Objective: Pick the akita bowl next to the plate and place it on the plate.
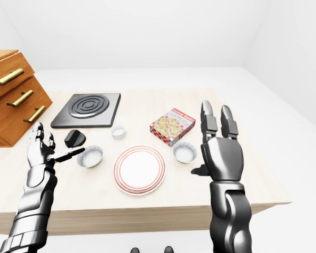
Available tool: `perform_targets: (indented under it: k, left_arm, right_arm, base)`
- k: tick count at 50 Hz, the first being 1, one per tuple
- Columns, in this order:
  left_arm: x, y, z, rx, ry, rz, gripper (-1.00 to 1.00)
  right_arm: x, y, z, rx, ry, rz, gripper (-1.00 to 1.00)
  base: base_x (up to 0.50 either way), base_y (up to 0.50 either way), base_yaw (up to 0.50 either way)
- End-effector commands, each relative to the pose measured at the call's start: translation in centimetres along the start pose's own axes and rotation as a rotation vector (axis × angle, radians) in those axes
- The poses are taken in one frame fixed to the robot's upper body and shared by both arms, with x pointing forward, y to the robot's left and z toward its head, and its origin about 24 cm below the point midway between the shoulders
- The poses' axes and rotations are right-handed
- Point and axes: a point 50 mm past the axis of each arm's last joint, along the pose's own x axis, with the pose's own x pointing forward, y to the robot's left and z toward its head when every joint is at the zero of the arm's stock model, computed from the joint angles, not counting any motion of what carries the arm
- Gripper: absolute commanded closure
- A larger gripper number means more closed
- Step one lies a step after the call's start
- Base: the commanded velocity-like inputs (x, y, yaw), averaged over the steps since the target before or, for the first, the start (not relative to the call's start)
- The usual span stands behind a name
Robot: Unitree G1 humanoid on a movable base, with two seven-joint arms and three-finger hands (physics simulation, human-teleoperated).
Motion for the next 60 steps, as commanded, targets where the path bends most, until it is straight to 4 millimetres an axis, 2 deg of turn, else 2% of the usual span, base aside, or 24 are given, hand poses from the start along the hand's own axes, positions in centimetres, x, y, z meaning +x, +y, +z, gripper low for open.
perform_targets:
  k: [1, 4, 5, 7, 10, 14, 20, 30, 31, 40, 41, 42, 48, 50, 52, 60]
  left_arm:
    - [0.1, 0.0, -0.2, -0.001, 0.003, 0.0, -1.0]
    - [0.3, 0.0, -1.1, 0.001, 0.026, 0.0, -1.0]
    - [0.2, 0.0, -0.6, -0.001, 0.004, 0.001, -1.0]
    - [0.2, 0.0, -0.4, -0.001, 0.004, 0.001, -1.0]
    - [0.2, 0.1, -0.5, -0.001, 0.002, 0.003, -1.0]
    - [0.3, 0.0, -1.0, 0.005, 0.023, 0.001, -1.0]
    - [0.1, 0.0, -0.2, 0.004, 0.002, 0.0, -1.0]
    - [-0.1, -0.1, 0.0, 0.005, 0.002, 0.0, -1.0]
    - [0.1, 0.0, -0.7, 0.008, 0.006, 0.0, -1.0]
    - [-0.1, -0.1, -0.2, 0.007, 0.004, 0.0, -1.0]
    - [0.2, -0.1, -1.4, 0.014, 0.036, -0.001, -1.0]
    - [0.3, -0.1, -1.6, 0.016, 0.048, 0.0, -1.0]
    - [0.3, -0.1, -1.6, 0.016, 0.051, 0.0, -1.0]
    - [0.3, -0.1, -1.4, 0.015, 0.04, -0.001, -1.0]
    - [0.2, -0.1, -1.4, 0.015, 0.037, -0.001, -1.0]
    - [0.0, -0.2, -0.4, 0.011, 0.003, -0.003, -1.0]
  right_arm:
    - [-0.6, -0.1, -0.7, -0.331, 0.104, 0.059, -1.0]
    - [-0.8, 0.5, -1.0, -0.416, 0.128, 0.074, -1.0]
    - [-1.0, 1.0, -0.9, -0.469, 0.121, 0.087, -1.0]
    - [-1.1, 1.8, -1.0, -0.427, 0.145, 0.121, -1.0]
    - [-0.8, 3.0, -1.1, -0.485, 0.122, 0.13, -1.0]
    - [-0.7, 4.3, -0.6, -0.466, 0.092, 0.162, -1.0]
    - [-0.5, 5.1, -0.2, -0.459, 0.06, 0.168, -1.0]
    - [-0.2, 5.5, 0.4, -0.445, 0.03, 0.163, -1.0]
    - [0.4, 6.2, 1.2, -0.415, 0.006, 0.155, -1.0]
    - [0.4, 6.5, 1.3, -0.42, -0.014, 0.157, -1.0]
    - [0.7, 6.9, 1.6, -0.386, -0.028, 0.125, -1.0]
    - [0.7, 7.0, 1.6, -0.383, -0.034, 0.121, -1.0]
    - [0.7, 7.1, 1.6, -0.382, -0.038, 0.122, -1.0]
    - [0.6, 8.3, 0.8, -0.331, -0.023, 0.1, -1.0]
    - [0.2, 8.6, 0.5, -0.266, 0.001, 0.079, -1.0]
    - [-0.5, 9.7, -0.2, -0.207, 0.016, 0.055, -1.0]
  base:
    - [0.0, 0.0, 0.0]
    - [0.0, 0.0, 0.0]
    - [0.0, 0.0, 0.0]
    - [0.0, 0.0, 0.0]
    - [0.0, 0.0, 0.0]
    - [0.0, 0.0, 0.0]
    - [0.0, 0.0, 0.0]
    - [0.0, 0.0, 0.0]
    - [0.0, 0.0, 0.0]
    - [0.0, 0.0, 0.0]
    - [0.0, 0.0, 0.0]
    - [0.0, 0.0, 0.0]
    - [0.0, 0.0, 0.0]
    - [0.0, 0.0, 0.0]
    - [0.0, 0.0, 0.0]
    - [0.0, 0.0, 0.0]
